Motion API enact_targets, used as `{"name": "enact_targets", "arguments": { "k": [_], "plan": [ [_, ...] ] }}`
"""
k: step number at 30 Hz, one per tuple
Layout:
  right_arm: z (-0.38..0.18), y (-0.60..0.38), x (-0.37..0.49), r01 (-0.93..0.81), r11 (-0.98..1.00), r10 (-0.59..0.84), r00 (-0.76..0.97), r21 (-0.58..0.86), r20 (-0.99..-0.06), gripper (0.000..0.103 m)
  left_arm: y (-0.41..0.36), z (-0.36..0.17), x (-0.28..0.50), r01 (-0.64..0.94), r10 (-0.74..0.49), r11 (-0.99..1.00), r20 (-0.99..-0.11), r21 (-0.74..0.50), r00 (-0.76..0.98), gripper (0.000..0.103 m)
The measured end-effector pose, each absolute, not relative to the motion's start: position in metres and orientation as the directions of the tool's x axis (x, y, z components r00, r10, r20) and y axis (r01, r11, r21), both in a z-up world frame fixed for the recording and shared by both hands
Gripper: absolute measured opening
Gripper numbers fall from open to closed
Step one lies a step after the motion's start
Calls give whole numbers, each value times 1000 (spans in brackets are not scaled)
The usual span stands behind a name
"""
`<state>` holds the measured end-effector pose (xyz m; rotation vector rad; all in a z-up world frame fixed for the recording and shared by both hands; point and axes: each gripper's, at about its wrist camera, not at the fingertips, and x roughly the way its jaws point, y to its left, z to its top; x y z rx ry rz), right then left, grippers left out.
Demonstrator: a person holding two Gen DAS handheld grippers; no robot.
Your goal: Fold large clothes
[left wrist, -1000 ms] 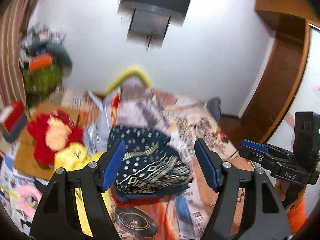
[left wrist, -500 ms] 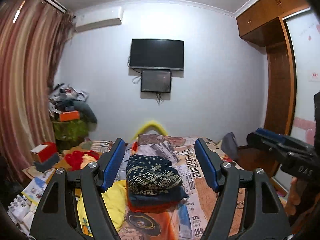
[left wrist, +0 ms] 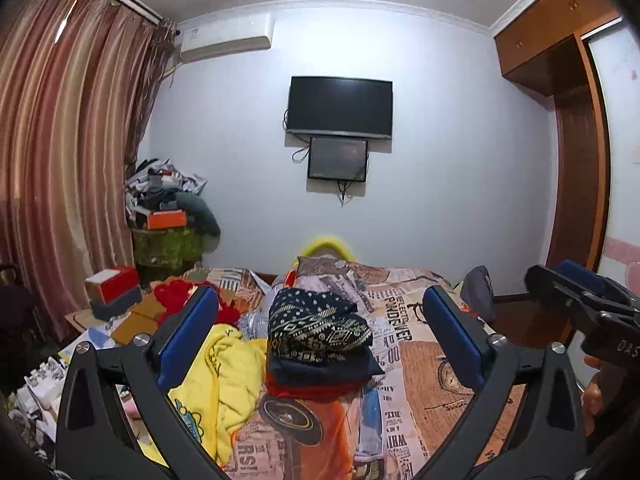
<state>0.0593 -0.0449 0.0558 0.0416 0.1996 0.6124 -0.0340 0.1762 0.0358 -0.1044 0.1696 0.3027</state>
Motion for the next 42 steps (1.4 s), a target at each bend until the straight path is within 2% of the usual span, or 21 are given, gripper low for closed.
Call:
{"name": "enact_targets", "arguments": {
  "k": [6,42],
  "plan": [
    [55,-46,54,-559,825,565,810,85,-157,103,172,29,-36,-300,280,951,-203,-74,938,103],
    [46,-54,54,-546,833,551,804,92,-221,103,172,17,-24,-282,260,957,-234,-63,937,103]
  ]
}}
